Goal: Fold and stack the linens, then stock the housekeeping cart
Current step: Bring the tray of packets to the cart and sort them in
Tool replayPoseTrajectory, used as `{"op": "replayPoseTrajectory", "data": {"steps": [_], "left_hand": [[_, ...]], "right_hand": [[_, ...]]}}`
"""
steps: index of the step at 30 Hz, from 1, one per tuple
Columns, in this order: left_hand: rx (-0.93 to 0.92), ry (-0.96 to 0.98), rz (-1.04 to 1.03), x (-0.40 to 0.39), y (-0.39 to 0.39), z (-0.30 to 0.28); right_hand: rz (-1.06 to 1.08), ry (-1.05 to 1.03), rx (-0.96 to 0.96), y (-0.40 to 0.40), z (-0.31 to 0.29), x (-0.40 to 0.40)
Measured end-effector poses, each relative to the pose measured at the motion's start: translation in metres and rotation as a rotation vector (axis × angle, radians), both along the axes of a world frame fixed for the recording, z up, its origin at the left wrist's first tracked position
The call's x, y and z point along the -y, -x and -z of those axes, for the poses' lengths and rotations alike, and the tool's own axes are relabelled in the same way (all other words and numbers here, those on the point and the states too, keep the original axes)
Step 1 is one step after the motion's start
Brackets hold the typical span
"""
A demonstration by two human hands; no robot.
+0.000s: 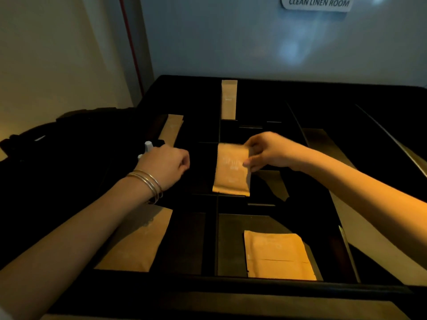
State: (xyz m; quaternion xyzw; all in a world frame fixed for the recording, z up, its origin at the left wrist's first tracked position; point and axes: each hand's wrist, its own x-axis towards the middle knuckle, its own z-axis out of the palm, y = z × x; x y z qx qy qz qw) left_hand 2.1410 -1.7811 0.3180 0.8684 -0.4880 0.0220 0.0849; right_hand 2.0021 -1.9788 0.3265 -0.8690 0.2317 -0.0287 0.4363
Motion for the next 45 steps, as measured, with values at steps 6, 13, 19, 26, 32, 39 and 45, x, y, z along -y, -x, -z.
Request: {"op": "replayPoseTrajectory", "data": {"steps": [6, 13, 19, 26, 32, 39, 45], "left_hand": [[0.143, -0.119, 0.045, 0.006, 0.010, 0.007], [0.169, -0.101, 0.115, 0.008, 0.013, 0.012], [0.131, -0.082, 0.249, 0.014, 0.019, 0.020], [-0.080, -0.118, 0.453, 0.036, 0.035, 0.011], [-0.254, -0.252, 0.488, 0.068, 0.046, 0.006], [-0.271, -0.333, 0.552, 0.076, 0.052, 0.012], [-0.243, -0.374, 0.573, 0.072, 0.049, 0.010]], "right_hand": [[-0.078, 0.011, -0.121, -0.011, 0.020, -0.008], [0.031, -0.126, 0.140, 0.008, -0.024, 0.012], [0.007, 0.104, 0.001, 0.045, -0.035, 0.023], [-0.050, 1.165, -0.453, 0.041, -0.008, 0.012], [-0.153, 1.264, -0.488, 0.045, -0.014, 0.006], [-0.561, 1.001, -0.392, 0.038, 0.006, 0.013], [-0.725, 0.891, -0.462, 0.036, 0.013, 0.018]]}}
